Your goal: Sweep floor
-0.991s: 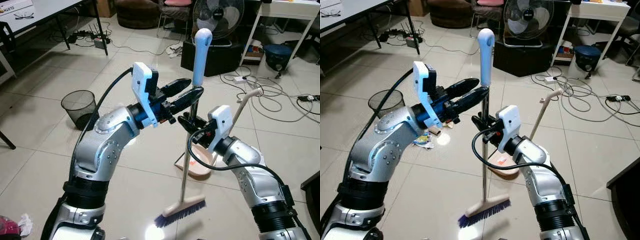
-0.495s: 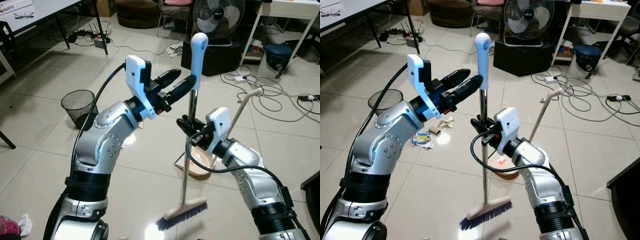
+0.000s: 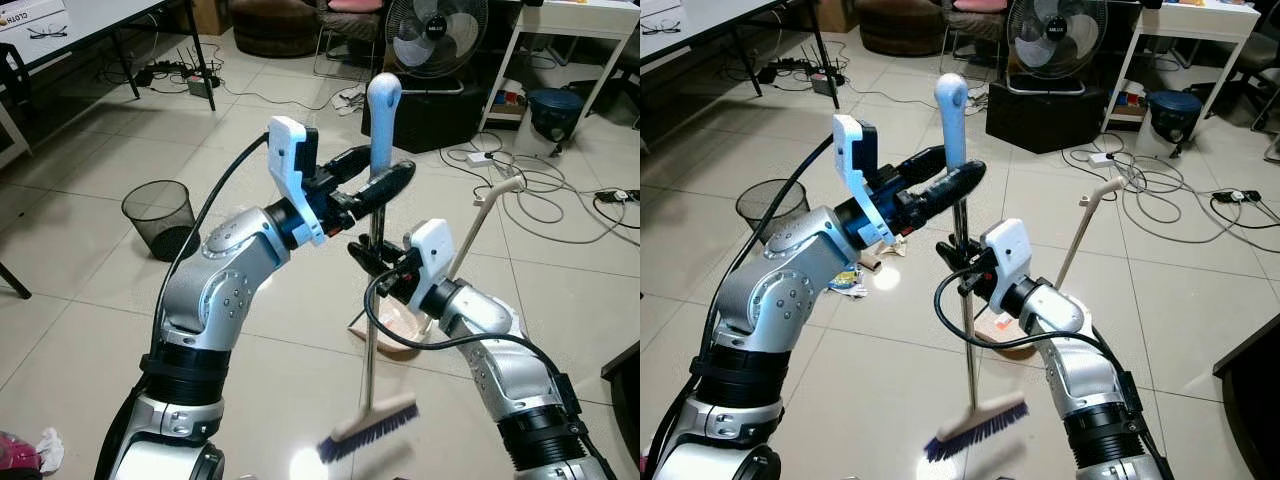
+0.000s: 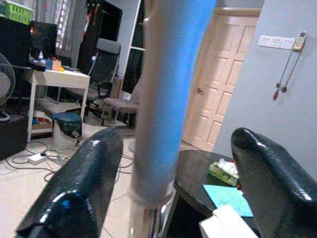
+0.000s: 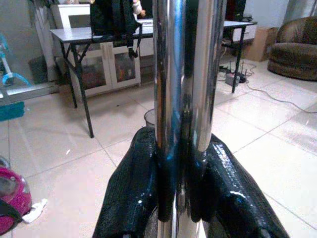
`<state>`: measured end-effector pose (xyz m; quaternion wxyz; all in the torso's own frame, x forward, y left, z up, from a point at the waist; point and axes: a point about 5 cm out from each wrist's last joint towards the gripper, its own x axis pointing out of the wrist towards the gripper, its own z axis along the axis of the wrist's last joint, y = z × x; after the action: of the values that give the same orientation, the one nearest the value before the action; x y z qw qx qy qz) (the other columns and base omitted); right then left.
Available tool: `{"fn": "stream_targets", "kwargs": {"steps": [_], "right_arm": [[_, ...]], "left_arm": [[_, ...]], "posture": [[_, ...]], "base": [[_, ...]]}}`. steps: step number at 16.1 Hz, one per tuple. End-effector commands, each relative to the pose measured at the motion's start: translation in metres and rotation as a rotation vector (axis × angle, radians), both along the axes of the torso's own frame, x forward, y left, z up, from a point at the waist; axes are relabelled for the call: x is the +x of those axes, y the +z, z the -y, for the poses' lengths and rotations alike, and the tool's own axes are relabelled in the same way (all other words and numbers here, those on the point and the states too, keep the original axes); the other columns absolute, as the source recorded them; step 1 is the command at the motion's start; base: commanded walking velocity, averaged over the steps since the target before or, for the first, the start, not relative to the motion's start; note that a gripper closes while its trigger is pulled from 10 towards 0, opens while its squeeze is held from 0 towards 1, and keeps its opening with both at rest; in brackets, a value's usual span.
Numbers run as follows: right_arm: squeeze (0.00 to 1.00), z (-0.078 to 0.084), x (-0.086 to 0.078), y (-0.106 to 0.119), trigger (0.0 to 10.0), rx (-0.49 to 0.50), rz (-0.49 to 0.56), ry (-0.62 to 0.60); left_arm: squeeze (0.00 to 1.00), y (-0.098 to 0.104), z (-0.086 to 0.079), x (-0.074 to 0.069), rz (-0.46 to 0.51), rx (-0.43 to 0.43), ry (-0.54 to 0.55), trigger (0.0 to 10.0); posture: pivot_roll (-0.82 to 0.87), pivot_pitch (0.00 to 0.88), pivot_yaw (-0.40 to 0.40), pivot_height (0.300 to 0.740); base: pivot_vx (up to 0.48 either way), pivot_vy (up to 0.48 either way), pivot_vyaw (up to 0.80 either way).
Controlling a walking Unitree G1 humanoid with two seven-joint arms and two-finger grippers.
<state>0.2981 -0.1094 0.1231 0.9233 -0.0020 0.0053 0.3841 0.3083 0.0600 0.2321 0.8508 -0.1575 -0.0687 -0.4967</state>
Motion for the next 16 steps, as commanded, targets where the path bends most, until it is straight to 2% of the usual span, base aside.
{"fn": "stream_targets", "kwargs": {"steps": [1,2,3,16], "right_arm": [[0.00,-0.0030,0.0015,0.0079,0.0,-0.004,0.046,0.015],[0.00,-0.0043,0.0010,0.0076,0.0,-0.010,0.049,0.021],[0.00,-0.0056,0.0007,0.0072,0.0,-0.014,0.051,0.024],[0.00,-0.0070,0.0011,0.0044,0.0,-0.077,0.093,0.028]], "left_arm": [[1.00,0.0036,0.0022,-0.0017,0.024,0.014,-0.004,10.0],[1.00,0.0028,0.0024,-0.0006,0.023,0.020,0.004,10.0],[0.00,0.0023,0.0024,0.0005,0.026,0.033,0.010,10.0],[0.00,-0.0022,0.0037,0.0022,0.016,0.079,0.015,10.0]], "posture": [[-0.11,0.000,0.011,0.740],[-0.11,0.000,0.010,0.740],[-0.11,0.000,0.009,0.740],[-0.11,0.000,0.008,0.740]], "base": [[0.000,0.000,0.00],[0.000,0.000,0.00],[0.000,0.000,0.00],[0.000,0.000,0.00]]}}
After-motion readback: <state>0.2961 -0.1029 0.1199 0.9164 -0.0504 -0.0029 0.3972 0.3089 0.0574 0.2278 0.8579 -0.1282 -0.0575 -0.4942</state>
